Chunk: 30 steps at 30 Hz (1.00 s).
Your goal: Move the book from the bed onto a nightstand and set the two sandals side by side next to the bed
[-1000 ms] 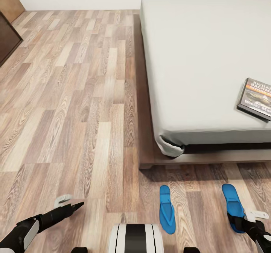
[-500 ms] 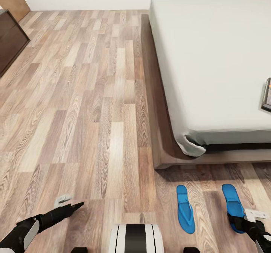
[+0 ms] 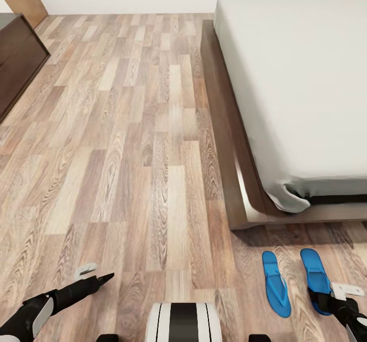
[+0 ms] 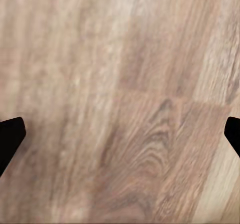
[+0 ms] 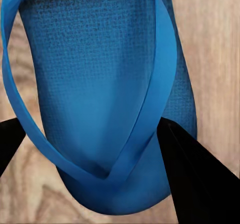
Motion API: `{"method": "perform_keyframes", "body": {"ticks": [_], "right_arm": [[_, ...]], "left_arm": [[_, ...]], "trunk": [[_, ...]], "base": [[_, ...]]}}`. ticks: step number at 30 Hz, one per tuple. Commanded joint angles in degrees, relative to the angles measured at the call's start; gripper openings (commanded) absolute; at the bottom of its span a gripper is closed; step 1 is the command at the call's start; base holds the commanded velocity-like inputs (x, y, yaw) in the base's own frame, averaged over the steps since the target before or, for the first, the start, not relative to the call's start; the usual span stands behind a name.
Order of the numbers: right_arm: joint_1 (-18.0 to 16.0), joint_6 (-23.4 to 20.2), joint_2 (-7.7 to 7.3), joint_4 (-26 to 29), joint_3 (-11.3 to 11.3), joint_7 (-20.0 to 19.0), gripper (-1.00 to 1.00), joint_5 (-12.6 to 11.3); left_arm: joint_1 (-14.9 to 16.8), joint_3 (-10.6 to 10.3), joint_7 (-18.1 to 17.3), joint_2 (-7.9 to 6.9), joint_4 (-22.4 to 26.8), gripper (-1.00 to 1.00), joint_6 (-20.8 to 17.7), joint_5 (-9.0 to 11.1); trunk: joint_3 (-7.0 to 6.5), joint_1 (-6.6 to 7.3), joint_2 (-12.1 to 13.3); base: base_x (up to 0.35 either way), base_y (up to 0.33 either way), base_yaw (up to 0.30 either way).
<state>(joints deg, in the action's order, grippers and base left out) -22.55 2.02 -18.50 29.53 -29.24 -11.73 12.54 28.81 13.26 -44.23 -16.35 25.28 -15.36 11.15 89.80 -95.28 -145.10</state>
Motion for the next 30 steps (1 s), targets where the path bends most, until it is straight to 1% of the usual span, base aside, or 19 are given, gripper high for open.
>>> {"method": "perform_keyframes", "body": {"ticks": [1,6,18,30], "right_arm": [[-0.05,0.18,0.04,0.00,-0.47,-0.40,-1.00,0.49],[-0.07,0.18,0.04,0.00,-0.47,-0.40,-1.00,0.52],[-0.06,0.18,0.04,0.00,-0.47,-0.40,-1.00,0.50],[-0.05,0.18,0.04,0.00,-0.46,-0.40,-1.00,0.51]], "left_arm": [[0.01,0.10,-0.16,0.01,-0.04,1.00,-0.55,0.45],[0.01,0.10,-0.31,0.01,0.00,1.00,-0.40,0.45],[0.01,0.10,-0.43,0.00,0.00,1.00,-0.54,0.45],[0.01,-0.06,-0.38,0.08,0.03,1.00,-0.32,0.37]], "trunk": [[0.03,0.00,-0.01],[0.03,0.00,-0.01],[0.03,0.00,-0.01],[2.69,-0.31,-0.17]], "base": [[0.085,0.277,0.000],[0.066,0.155,0.000],[0.003,0.006,0.000],[0.000,0.000,0.000]]}}
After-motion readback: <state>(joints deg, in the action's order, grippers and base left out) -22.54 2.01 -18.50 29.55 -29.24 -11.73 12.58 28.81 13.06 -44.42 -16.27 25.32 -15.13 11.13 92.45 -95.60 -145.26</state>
